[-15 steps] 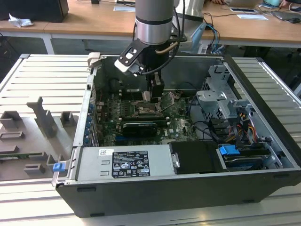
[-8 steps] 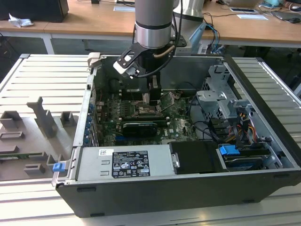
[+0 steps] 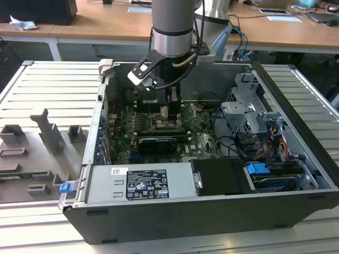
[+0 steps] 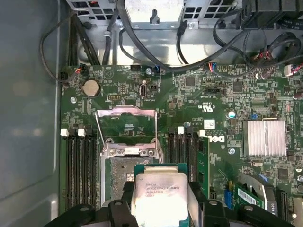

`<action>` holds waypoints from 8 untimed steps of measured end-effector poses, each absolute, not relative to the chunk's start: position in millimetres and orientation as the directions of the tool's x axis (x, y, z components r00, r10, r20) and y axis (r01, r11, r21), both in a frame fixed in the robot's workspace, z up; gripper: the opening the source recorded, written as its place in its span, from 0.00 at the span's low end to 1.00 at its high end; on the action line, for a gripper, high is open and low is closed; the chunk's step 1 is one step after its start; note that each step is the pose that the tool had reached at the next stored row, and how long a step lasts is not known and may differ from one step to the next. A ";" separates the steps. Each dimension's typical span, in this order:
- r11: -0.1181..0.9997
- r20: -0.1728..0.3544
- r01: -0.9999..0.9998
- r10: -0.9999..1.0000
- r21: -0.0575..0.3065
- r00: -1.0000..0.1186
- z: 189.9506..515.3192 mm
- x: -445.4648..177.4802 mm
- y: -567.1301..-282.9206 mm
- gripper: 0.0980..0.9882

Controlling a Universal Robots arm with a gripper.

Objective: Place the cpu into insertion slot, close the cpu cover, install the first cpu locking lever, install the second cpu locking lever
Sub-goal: 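Place the cpu into insertion slot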

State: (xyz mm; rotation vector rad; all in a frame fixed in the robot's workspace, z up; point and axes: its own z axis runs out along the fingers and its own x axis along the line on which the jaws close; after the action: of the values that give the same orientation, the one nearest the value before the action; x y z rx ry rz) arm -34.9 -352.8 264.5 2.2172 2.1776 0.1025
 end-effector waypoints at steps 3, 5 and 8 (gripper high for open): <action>-0.048 0.025 0.996 0.999 0.069 0.047 259.4 -34.9 -352.3 0.48; -0.042 0.025 0.997 0.999 0.069 0.041 254.9 -35.4 -351.5 0.48; -0.007 0.025 0.997 1.000 0.070 0.005 244.1 -37.6 -347.4 0.48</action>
State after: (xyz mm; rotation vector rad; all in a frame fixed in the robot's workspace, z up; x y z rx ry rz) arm -37.6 -347.4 244.1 2.2038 2.1905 0.1046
